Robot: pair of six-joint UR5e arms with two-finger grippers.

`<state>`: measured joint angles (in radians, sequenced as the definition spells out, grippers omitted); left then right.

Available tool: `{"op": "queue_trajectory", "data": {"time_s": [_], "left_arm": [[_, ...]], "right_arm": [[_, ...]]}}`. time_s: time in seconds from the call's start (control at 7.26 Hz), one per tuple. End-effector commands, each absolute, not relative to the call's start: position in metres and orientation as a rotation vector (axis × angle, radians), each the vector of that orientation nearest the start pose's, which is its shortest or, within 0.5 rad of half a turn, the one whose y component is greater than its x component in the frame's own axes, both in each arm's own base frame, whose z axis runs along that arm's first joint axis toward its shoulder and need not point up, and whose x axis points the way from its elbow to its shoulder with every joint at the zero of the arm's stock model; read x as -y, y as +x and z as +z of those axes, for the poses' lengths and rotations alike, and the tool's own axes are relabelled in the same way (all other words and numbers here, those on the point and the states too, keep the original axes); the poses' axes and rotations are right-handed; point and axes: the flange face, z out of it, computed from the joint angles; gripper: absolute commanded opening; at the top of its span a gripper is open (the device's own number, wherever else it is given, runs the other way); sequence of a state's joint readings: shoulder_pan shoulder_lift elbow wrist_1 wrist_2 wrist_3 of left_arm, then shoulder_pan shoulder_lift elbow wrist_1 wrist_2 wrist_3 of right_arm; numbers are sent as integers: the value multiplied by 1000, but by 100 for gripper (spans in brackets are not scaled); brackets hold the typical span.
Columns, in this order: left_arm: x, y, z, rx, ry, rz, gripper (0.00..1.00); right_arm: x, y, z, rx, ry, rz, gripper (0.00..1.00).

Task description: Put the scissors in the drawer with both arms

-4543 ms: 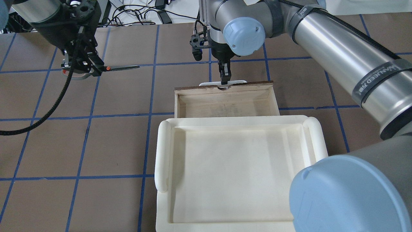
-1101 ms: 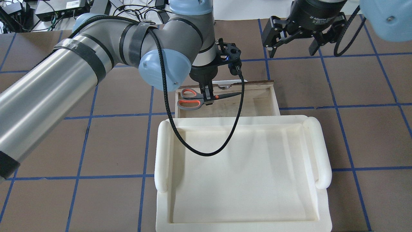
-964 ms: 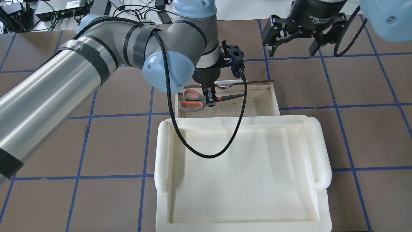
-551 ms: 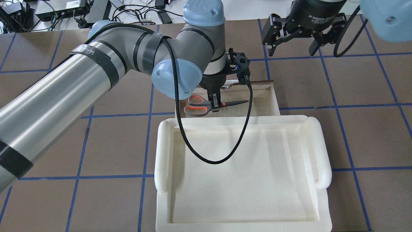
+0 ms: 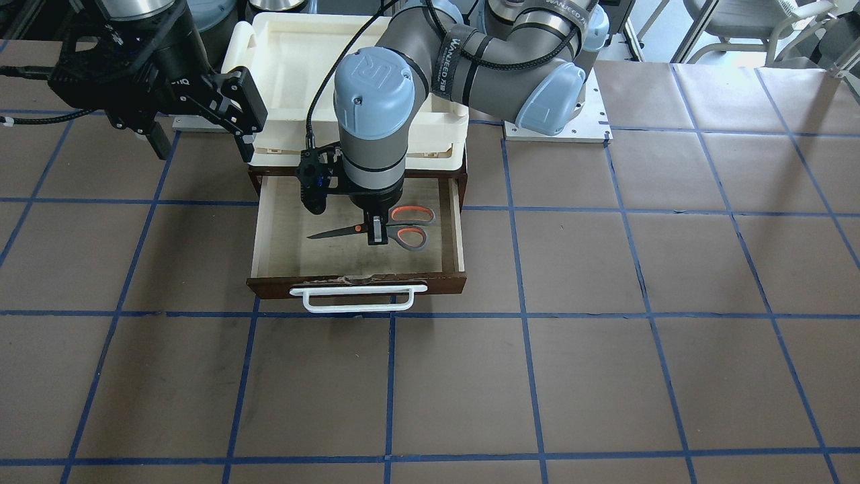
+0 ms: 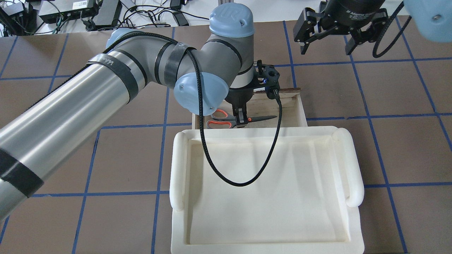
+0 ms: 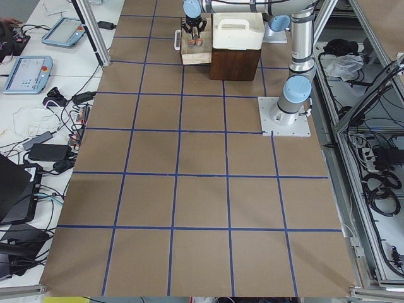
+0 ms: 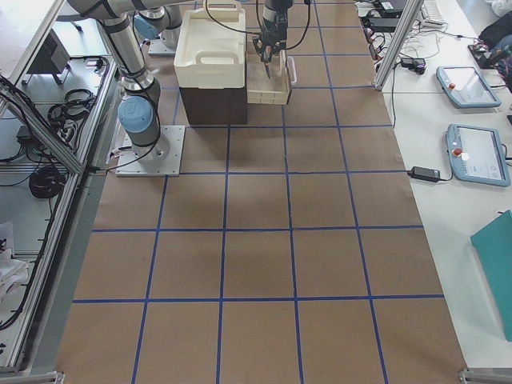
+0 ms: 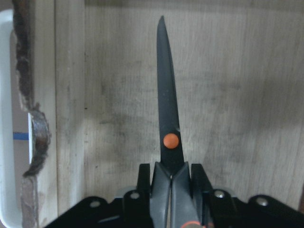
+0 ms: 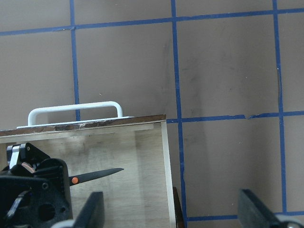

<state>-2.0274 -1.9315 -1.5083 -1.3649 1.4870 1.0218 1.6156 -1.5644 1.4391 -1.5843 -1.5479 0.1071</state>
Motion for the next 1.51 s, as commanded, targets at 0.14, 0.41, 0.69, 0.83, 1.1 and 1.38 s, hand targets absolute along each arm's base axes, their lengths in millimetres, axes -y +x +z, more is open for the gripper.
{"op": "queue_trajectory", "data": {"time_s": [0.14, 0.41, 0.69, 0.83, 1.1, 1.38], "left_arm": [[485, -401, 330, -2396, 2192, 128, 9], [483, -402, 329, -2386, 2193, 136, 11], [481, -401, 329, -2400, 2170, 157, 59], [481, -402, 330, -2401, 2170, 150, 80], [480, -398, 345, -2401, 2172, 108, 84], [498, -370, 405, -2464, 2086, -73, 84]], "right_arm": [[500, 152, 551, -3098, 114, -214, 100], [508, 135, 558, -3077, 159, -276, 100], [507, 128, 558, -3080, 187, -265, 100], [506, 128, 558, -3080, 189, -263, 100], [505, 129, 560, -3079, 184, -267, 100], [505, 128, 559, -3082, 182, -263, 100]]}}
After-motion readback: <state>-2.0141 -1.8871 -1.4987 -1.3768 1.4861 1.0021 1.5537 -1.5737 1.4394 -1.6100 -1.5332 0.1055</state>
